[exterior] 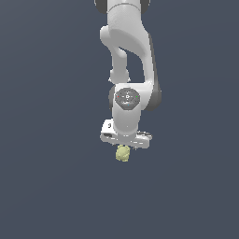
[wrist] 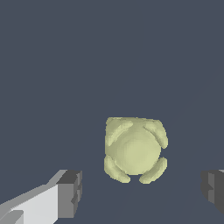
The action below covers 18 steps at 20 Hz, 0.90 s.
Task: Pick up the object and move it to a goal position.
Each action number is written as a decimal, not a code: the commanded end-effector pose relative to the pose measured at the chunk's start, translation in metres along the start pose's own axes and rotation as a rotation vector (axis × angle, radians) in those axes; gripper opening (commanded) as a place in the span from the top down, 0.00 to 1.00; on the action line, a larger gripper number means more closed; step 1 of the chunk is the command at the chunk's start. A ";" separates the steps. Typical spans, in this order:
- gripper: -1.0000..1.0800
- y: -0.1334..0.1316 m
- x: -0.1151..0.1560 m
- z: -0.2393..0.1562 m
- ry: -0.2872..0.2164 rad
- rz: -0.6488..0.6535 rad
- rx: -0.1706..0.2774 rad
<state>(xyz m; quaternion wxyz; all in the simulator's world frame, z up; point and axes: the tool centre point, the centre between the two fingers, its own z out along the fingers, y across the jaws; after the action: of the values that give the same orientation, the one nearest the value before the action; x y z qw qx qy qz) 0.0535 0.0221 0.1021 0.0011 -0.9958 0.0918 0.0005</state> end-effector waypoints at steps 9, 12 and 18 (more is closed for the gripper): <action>0.04 0.003 0.006 0.013 0.000 0.037 -0.002; 0.04 0.003 0.006 0.021 0.000 0.037 -0.002; 0.04 0.004 0.006 0.052 0.001 0.040 -0.002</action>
<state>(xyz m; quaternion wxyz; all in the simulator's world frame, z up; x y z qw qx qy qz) 0.0588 0.0175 0.0580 0.0000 -0.9938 0.1113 0.0001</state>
